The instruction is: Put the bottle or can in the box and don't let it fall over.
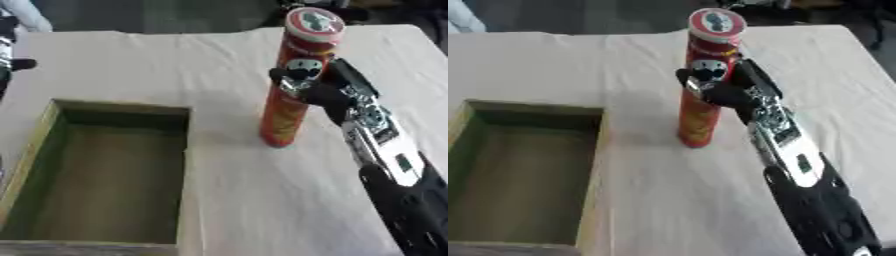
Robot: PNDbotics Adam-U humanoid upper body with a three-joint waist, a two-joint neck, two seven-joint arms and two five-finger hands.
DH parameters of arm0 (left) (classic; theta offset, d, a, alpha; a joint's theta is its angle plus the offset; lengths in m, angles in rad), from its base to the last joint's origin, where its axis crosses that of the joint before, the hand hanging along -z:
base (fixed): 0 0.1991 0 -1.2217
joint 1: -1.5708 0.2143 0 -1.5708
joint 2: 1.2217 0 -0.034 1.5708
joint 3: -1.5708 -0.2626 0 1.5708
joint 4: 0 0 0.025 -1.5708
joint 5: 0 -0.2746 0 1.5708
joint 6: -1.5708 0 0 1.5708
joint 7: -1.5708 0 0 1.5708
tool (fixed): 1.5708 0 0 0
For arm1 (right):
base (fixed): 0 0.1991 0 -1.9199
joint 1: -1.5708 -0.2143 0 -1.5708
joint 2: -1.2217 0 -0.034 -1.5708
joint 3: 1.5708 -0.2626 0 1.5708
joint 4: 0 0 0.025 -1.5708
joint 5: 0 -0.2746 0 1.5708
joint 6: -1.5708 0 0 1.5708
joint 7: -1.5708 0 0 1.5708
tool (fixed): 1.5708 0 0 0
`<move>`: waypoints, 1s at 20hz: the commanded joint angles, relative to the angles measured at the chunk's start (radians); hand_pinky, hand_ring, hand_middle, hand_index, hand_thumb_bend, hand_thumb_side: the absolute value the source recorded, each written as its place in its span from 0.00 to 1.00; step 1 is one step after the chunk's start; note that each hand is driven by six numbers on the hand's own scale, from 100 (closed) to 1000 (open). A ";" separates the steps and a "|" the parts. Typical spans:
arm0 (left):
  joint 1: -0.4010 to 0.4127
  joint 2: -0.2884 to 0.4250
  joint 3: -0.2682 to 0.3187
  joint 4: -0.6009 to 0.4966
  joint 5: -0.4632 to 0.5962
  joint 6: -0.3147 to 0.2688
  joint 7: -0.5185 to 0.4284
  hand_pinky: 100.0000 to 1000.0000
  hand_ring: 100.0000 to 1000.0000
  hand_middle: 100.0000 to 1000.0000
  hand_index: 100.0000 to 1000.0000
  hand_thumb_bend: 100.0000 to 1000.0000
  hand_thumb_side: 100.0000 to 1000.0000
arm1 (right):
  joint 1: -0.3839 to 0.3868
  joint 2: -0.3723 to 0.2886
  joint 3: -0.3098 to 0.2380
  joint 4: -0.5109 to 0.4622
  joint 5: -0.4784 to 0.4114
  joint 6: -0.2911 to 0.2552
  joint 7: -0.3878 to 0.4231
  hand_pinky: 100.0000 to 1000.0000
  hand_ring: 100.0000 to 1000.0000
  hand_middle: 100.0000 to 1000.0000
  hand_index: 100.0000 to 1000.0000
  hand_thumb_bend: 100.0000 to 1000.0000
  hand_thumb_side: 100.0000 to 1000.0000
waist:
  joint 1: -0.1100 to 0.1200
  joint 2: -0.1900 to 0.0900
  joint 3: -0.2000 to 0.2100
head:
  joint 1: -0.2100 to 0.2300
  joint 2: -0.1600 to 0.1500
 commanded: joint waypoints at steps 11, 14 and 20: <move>0.071 0.193 0.138 -0.232 0.144 -0.012 0.266 0.72 1.00 0.88 0.74 0.00 0.65 | -0.005 -0.036 -0.012 0.001 -0.047 -0.030 -0.131 0.90 0.35 0.45 0.46 0.00 0.00 | 0.013 -0.027 0.011 | -0.022 0.001; 0.109 0.229 0.157 -0.237 0.150 -0.022 0.287 0.71 1.00 0.87 0.74 0.00 0.60 | -0.005 -0.046 -0.012 -0.012 -0.056 -0.045 -0.137 0.90 0.33 0.43 0.43 0.00 0.00 | 0.012 -0.029 0.012 | -0.022 0.003; 0.191 0.289 0.196 -0.237 0.162 -0.048 0.315 0.68 1.00 0.87 0.73 0.00 0.61 | -0.013 -0.085 -0.006 -0.061 -0.093 -0.060 -0.141 0.89 0.32 0.43 0.42 0.00 0.01 | 0.006 -0.041 0.013 | -0.015 0.012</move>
